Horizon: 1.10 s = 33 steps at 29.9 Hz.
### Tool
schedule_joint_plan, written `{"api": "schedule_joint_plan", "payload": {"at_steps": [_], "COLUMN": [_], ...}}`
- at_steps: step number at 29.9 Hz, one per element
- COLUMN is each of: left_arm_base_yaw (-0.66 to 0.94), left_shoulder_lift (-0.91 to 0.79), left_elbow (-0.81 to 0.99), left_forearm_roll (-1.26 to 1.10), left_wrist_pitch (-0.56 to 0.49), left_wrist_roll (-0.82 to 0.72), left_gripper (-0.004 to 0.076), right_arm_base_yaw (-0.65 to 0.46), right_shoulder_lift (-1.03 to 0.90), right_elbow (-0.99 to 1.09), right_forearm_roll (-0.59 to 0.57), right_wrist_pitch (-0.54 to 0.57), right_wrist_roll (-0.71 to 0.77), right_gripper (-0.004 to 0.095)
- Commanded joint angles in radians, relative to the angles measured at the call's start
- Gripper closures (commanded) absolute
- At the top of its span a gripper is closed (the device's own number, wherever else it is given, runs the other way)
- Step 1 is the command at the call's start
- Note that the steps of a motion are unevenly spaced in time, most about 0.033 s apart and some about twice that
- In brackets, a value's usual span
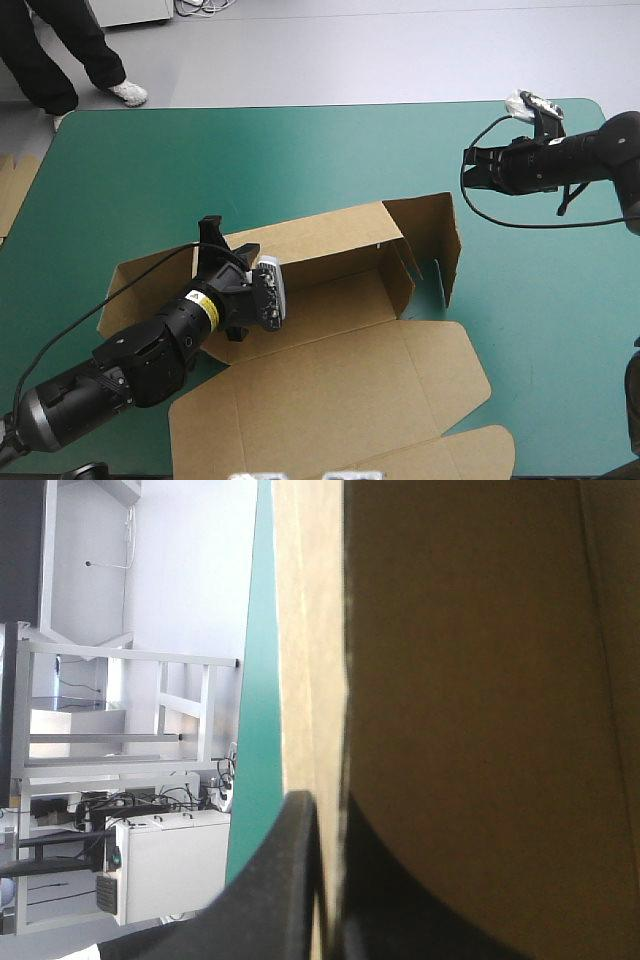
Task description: Fold the box
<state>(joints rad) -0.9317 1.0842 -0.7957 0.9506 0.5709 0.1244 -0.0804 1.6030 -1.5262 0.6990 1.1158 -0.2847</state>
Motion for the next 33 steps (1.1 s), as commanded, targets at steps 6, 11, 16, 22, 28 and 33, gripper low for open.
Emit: {"api": "schedule_joint_plan", "payload": {"at_steps": [6, 11, 16, 22, 28, 33], "left_arm_base_yaw": [-0.007, -0.007, -0.007, -0.007, -0.007, -0.007], "left_shoulder_lift": [0.000, 0.000, 0.000, 0.000, 0.000, 0.002], "left_elbow": [-0.008, -0.008, -0.008, -0.008, -0.008, -0.008], "left_forearm_roll": [-0.073, -0.078, -0.084, -0.084, -0.084, -0.084], "left_wrist_pitch": [0.001, 0.001, 0.013, 0.015, 0.019, 0.021], "left_wrist_roll": [-0.013, -0.013, -0.013, -0.013, -0.013, -0.013], "left_gripper": [0.0734, 0.0734, 0.0734, 0.0734, 0.0734, 0.0734], "right_arm_base_yaw": [-0.007, 0.022, 0.087, 0.155, 0.187, 0.189], "right_shoulder_lift": [0.058, 0.107, 0.123, 0.123, 0.110, 0.080], "right_elbow": [-0.104, -0.167, -0.172, -0.172, -0.172, -0.170], "right_forearm_roll": [0.138, 0.127, 0.015, -0.068, -0.140, -0.144], "right_wrist_pitch": [-0.022, 0.020, 0.035, 0.043, 0.081, 0.125], "right_wrist_roll": [-0.045, -0.035, 0.006, 0.031, 0.067, 0.067], "right_gripper": [0.0925, 0.0924, 0.0924, 0.0924, 0.0925, 0.0925]}}
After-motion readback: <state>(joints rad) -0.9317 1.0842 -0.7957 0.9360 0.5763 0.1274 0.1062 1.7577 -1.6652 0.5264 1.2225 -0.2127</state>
